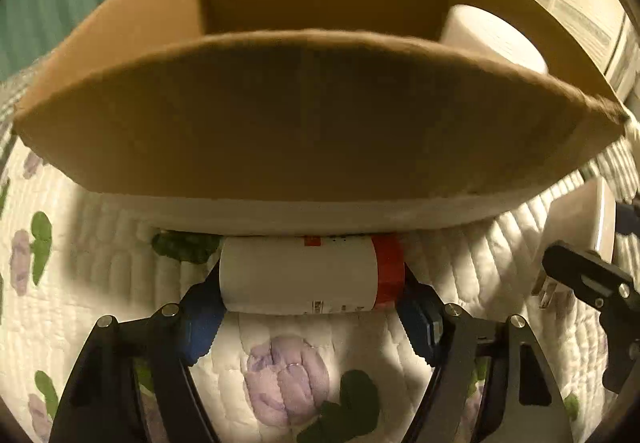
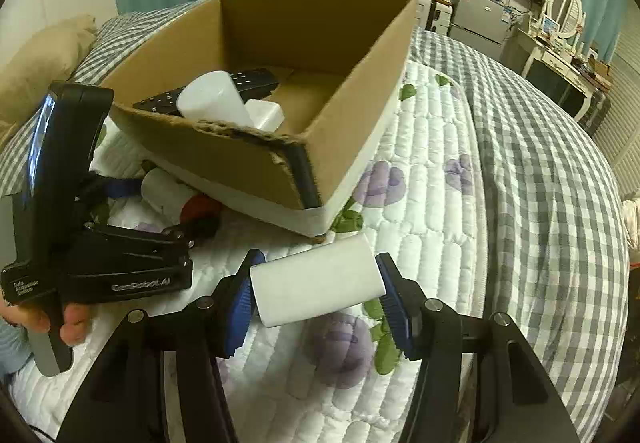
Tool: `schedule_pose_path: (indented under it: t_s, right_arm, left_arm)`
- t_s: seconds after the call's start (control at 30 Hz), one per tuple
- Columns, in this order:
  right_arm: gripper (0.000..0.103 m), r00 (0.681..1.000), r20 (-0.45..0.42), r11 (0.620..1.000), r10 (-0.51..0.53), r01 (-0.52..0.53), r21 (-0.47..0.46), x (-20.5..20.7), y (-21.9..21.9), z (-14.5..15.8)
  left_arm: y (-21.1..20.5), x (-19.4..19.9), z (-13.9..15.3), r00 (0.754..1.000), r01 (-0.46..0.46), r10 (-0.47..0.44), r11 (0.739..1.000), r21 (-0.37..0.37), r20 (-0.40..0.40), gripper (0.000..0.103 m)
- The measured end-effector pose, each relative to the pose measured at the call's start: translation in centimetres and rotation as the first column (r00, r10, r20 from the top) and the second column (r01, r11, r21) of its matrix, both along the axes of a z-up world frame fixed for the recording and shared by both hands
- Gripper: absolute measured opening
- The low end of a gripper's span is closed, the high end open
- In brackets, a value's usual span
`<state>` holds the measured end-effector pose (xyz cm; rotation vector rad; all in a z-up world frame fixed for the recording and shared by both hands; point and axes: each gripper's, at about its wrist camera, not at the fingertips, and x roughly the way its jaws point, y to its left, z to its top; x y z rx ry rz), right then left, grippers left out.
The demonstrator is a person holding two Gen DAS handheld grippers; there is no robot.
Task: Organize rigid objects
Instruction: 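Grasp the white-and-red bottle with the left tool while the right grasps the white block, then lower the bottle into the box with the left tool while the right drops the block in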
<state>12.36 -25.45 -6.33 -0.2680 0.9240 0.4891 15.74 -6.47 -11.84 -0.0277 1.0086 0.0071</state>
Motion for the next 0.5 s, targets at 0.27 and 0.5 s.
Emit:
schedule_pose_path:
  t_s: [0.27, 0.5]
  right_arm:
    - [0.056, 0.999, -0.017, 0.999, 0.028, -0.029, -0.040, -1.5, 0.9, 2.0]
    - [0.056, 0.999, 0.033, 0.997, 0.026, -0.023, -0.078, -4.9, 0.9, 8.9]
  left_arm:
    - [1.5, -3.1, 3.2, 1.000, -0.015, 0.016, 0.999, -0.035, 0.027, 0.077]
    - [2.9, -6.9, 9.7, 0.992, -0.016, 0.020, 0.999, -0.032, 0.129, 0.077]
